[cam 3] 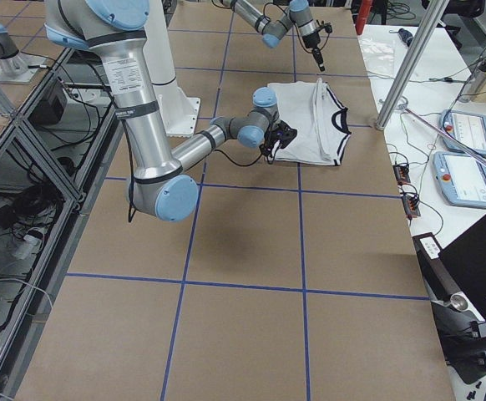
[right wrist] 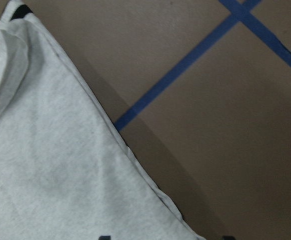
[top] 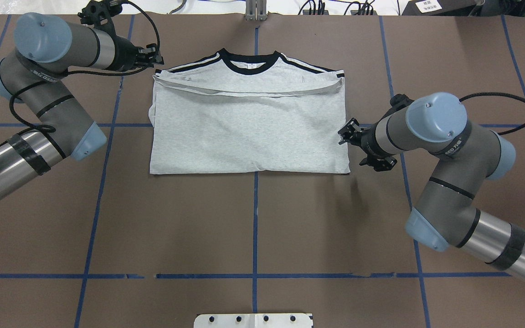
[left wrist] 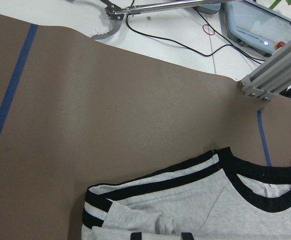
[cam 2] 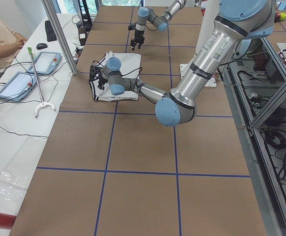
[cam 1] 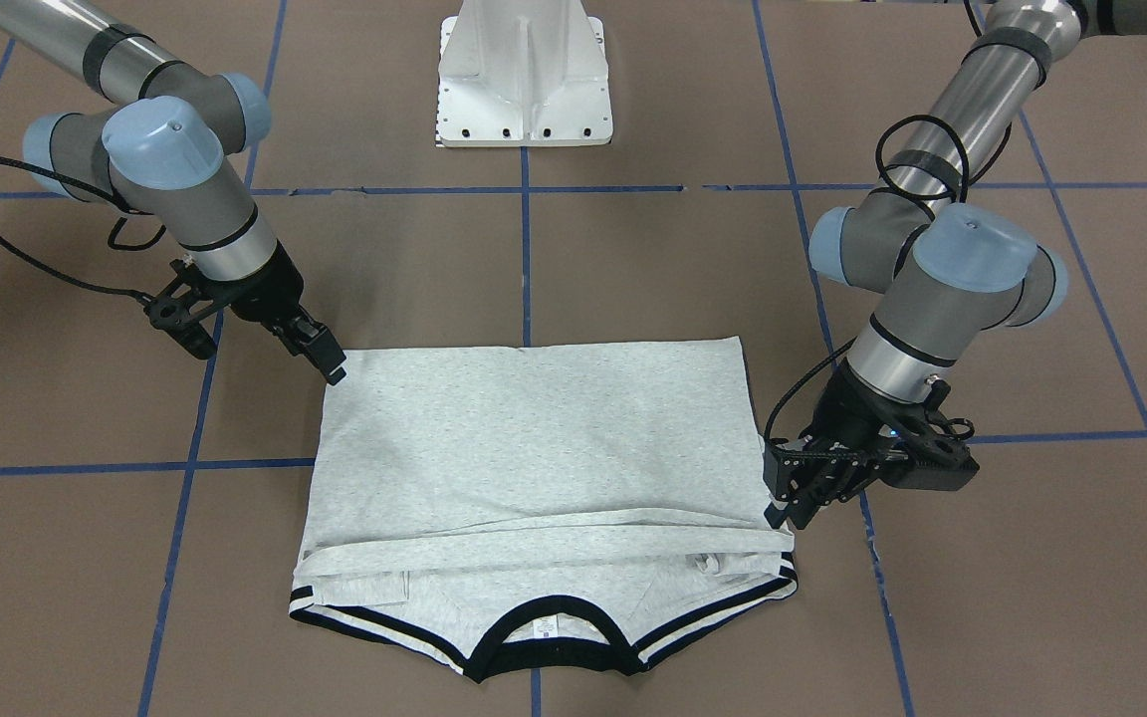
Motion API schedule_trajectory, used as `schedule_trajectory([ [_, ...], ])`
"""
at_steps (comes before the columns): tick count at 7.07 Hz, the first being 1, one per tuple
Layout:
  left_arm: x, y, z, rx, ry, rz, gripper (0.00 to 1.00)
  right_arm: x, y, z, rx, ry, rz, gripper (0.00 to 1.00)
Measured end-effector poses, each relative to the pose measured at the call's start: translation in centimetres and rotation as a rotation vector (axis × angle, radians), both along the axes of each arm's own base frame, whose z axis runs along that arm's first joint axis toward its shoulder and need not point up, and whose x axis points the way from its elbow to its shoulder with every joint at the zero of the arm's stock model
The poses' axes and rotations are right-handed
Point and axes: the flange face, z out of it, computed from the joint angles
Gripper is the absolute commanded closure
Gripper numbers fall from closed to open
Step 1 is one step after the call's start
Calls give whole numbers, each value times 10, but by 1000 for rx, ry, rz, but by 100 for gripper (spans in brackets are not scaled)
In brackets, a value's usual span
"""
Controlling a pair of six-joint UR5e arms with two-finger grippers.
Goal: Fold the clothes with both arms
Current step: 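Move the right gripper to the folded shirt's side edge while the left holds still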
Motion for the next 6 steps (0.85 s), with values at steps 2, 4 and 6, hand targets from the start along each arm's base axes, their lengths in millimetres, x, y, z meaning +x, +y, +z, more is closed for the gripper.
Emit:
schedule_trajectory([
  [2,0,1,-2,3,4,1,62,-12,19,13,-10,-8,11,23],
  [4,0,1,-2,1,2,0,62,-28,25,16,-1,3,9,26],
  [6,-1,0,-2,1,2,-2,62,-42,18,16,2,14,12,35],
])
